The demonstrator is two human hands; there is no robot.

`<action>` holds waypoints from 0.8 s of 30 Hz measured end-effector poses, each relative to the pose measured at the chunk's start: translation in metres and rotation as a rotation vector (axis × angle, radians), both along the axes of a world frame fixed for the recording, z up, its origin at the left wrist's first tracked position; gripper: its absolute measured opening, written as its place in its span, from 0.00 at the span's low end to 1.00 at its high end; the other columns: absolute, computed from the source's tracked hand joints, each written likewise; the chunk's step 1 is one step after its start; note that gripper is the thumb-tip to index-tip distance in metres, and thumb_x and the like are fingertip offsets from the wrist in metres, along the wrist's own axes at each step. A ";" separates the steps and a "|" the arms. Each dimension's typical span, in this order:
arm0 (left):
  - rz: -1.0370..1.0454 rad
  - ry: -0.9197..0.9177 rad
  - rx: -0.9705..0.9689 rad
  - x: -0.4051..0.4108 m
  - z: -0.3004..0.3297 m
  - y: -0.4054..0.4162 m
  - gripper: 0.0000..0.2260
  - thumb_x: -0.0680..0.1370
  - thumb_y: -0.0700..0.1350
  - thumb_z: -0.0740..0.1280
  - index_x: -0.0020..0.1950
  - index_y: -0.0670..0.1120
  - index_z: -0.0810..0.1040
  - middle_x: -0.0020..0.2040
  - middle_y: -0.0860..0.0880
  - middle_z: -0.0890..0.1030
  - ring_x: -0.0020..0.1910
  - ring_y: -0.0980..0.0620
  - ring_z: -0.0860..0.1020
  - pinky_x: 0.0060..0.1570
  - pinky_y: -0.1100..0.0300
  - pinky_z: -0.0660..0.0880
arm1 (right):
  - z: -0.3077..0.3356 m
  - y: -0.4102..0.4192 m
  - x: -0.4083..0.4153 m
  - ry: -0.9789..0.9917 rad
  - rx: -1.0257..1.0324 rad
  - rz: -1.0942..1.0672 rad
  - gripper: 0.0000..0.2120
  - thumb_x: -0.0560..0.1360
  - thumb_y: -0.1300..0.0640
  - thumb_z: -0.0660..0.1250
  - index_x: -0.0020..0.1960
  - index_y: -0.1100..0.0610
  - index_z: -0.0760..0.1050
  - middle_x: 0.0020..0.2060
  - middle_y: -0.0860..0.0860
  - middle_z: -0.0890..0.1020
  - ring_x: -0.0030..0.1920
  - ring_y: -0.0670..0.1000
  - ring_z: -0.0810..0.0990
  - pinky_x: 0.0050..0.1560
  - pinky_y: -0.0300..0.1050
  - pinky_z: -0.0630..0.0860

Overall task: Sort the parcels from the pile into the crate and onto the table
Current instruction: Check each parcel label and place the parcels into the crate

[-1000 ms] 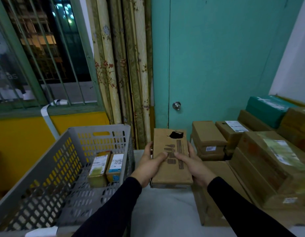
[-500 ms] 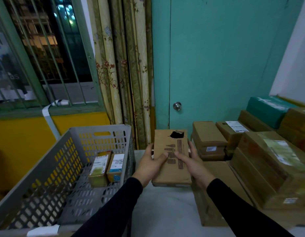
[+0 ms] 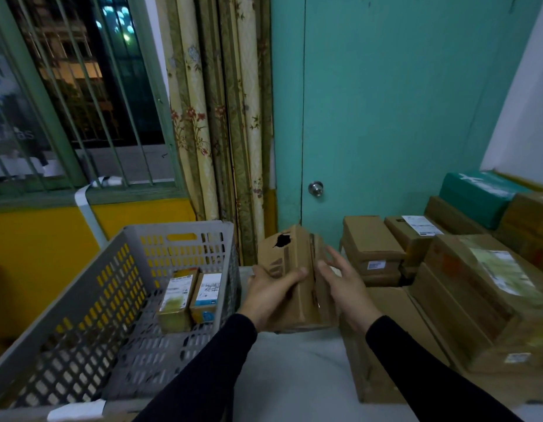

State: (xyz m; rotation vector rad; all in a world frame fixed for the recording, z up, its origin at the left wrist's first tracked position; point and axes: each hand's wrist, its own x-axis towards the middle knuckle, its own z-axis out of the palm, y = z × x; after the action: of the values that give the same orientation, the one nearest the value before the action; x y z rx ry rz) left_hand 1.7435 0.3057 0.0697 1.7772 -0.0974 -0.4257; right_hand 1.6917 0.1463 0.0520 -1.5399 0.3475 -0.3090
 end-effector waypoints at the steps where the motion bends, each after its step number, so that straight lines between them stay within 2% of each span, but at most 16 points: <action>1: -0.039 0.055 -0.109 0.000 0.001 0.002 0.39 0.68 0.61 0.78 0.73 0.48 0.66 0.63 0.48 0.78 0.61 0.48 0.78 0.60 0.49 0.77 | 0.000 -0.003 -0.003 0.000 0.050 -0.011 0.31 0.80 0.48 0.68 0.80 0.44 0.61 0.70 0.52 0.75 0.65 0.53 0.78 0.68 0.60 0.75; 3: -0.146 0.138 -0.257 -0.003 0.005 0.008 0.28 0.73 0.57 0.75 0.70 0.51 0.72 0.60 0.48 0.82 0.59 0.48 0.79 0.59 0.50 0.77 | -0.002 -0.009 -0.005 0.022 0.163 0.053 0.35 0.77 0.46 0.71 0.79 0.44 0.60 0.64 0.54 0.80 0.60 0.56 0.82 0.63 0.61 0.78; 6: -0.208 0.182 -0.281 -0.001 -0.002 0.012 0.30 0.70 0.60 0.75 0.68 0.50 0.75 0.61 0.48 0.82 0.62 0.46 0.78 0.68 0.42 0.71 | 0.002 -0.009 -0.008 0.083 0.301 0.225 0.29 0.74 0.43 0.68 0.73 0.48 0.70 0.56 0.56 0.85 0.55 0.58 0.85 0.52 0.56 0.82; 8: -0.233 0.184 -0.277 0.000 -0.004 0.010 0.30 0.68 0.60 0.73 0.68 0.51 0.75 0.61 0.47 0.82 0.63 0.46 0.78 0.69 0.40 0.70 | -0.002 -0.010 -0.007 0.117 0.338 0.244 0.27 0.73 0.43 0.67 0.69 0.52 0.73 0.51 0.57 0.86 0.49 0.56 0.86 0.44 0.51 0.83; 10: -0.254 0.197 -0.251 0.002 -0.007 0.008 0.27 0.69 0.59 0.73 0.67 0.52 0.76 0.61 0.47 0.82 0.63 0.46 0.77 0.70 0.40 0.69 | -0.005 -0.009 -0.005 0.133 0.355 0.246 0.31 0.71 0.41 0.71 0.70 0.54 0.72 0.53 0.59 0.85 0.52 0.58 0.85 0.45 0.52 0.82; 12: -0.278 0.196 -0.209 0.003 -0.006 0.006 0.24 0.74 0.58 0.73 0.67 0.53 0.75 0.59 0.48 0.82 0.62 0.48 0.78 0.70 0.42 0.70 | -0.012 -0.009 -0.003 0.141 0.346 0.238 0.41 0.65 0.38 0.78 0.72 0.54 0.71 0.58 0.61 0.84 0.57 0.61 0.84 0.50 0.54 0.82; 14: -0.265 0.180 -0.173 0.004 -0.007 0.002 0.25 0.74 0.57 0.73 0.69 0.53 0.74 0.59 0.49 0.83 0.61 0.48 0.79 0.67 0.44 0.72 | -0.014 -0.008 -0.001 0.132 0.334 0.230 0.43 0.62 0.39 0.79 0.72 0.53 0.70 0.59 0.61 0.84 0.58 0.61 0.84 0.50 0.54 0.82; 16: -0.245 0.159 -0.156 0.004 -0.008 0.001 0.27 0.73 0.57 0.75 0.70 0.53 0.73 0.59 0.48 0.84 0.59 0.48 0.81 0.63 0.46 0.76 | -0.013 -0.007 0.000 0.118 0.315 0.229 0.39 0.63 0.41 0.77 0.71 0.52 0.71 0.57 0.60 0.84 0.57 0.60 0.84 0.49 0.54 0.82; 18: -0.225 0.134 -0.152 0.004 -0.009 0.001 0.26 0.74 0.55 0.74 0.69 0.53 0.73 0.57 0.49 0.84 0.56 0.49 0.82 0.54 0.52 0.79 | -0.010 -0.005 -0.002 0.100 0.286 0.218 0.35 0.67 0.43 0.78 0.69 0.51 0.71 0.55 0.58 0.85 0.56 0.59 0.85 0.53 0.56 0.82; 21: -0.173 0.105 -0.141 0.006 -0.013 0.001 0.24 0.77 0.52 0.73 0.71 0.52 0.71 0.54 0.49 0.85 0.51 0.52 0.84 0.43 0.58 0.79 | -0.007 -0.003 -0.004 0.088 0.249 0.198 0.27 0.71 0.48 0.73 0.68 0.50 0.71 0.55 0.57 0.85 0.56 0.59 0.84 0.57 0.58 0.81; 24: -0.172 0.116 -0.135 0.007 -0.019 0.000 0.37 0.73 0.57 0.75 0.78 0.50 0.65 0.57 0.49 0.84 0.53 0.52 0.84 0.46 0.56 0.80 | -0.004 0.000 -0.006 0.084 0.264 0.208 0.20 0.74 0.51 0.71 0.64 0.49 0.72 0.55 0.57 0.85 0.54 0.57 0.85 0.51 0.54 0.82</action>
State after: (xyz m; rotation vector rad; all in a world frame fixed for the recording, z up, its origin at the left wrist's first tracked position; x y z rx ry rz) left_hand 1.7507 0.3059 0.0510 1.6137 -0.1935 -0.6302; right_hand 1.6854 0.1461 0.0483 -1.3178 0.2787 -0.0331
